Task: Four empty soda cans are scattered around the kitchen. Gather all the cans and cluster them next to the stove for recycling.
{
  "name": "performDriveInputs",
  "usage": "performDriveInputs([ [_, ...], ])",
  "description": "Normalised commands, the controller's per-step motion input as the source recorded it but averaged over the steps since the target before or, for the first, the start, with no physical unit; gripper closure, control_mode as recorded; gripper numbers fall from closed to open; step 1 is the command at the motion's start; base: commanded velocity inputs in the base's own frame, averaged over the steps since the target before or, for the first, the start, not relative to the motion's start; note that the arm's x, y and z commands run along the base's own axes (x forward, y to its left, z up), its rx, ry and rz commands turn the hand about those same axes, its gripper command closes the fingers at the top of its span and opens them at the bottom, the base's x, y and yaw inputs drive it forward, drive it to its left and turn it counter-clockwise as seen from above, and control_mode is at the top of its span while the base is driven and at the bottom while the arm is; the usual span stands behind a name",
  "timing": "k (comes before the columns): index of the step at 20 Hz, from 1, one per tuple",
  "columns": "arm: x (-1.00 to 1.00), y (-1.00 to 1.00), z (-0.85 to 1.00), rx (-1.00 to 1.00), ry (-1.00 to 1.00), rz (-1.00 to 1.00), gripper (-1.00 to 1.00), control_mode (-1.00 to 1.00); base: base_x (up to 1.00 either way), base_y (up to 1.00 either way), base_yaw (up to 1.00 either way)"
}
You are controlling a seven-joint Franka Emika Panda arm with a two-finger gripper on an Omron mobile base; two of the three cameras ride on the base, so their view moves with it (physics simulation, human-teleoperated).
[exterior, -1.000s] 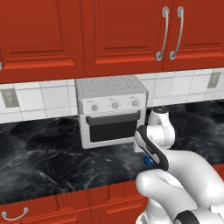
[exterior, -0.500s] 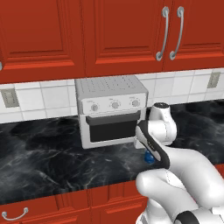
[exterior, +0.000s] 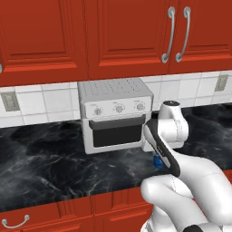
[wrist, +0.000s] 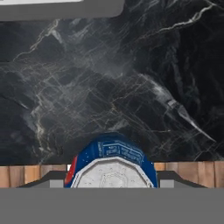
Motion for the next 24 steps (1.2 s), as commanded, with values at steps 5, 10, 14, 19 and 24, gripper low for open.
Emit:
performDriveInputs([
  [5, -0.44, -0.15, 0.08, 0.0, 0.0, 0.0, 1.0, -1.0, 0.0, 0.0, 0.0],
  [10, -0.28, -0.21, 0.07, 0.0, 0.0, 0.0, 1.0, -1.0, 0.0, 0.0, 0.0],
  [14, -0.02, -0.09, 0.09, 0.0, -0.02, 0.0, 1.0, -1.0, 0.0, 0.0, 0.0],
  [19, 0.0, -0.01, 0.16, 0.0, -0.01, 0.0, 1.0, -1.0, 0.0, 0.0, 0.0],
  [24, 0.0, 0.0, 0.13, 0.0, 0.0, 0.0, 1.0, 1.0, -0.08, -0.03, 0.0],
])
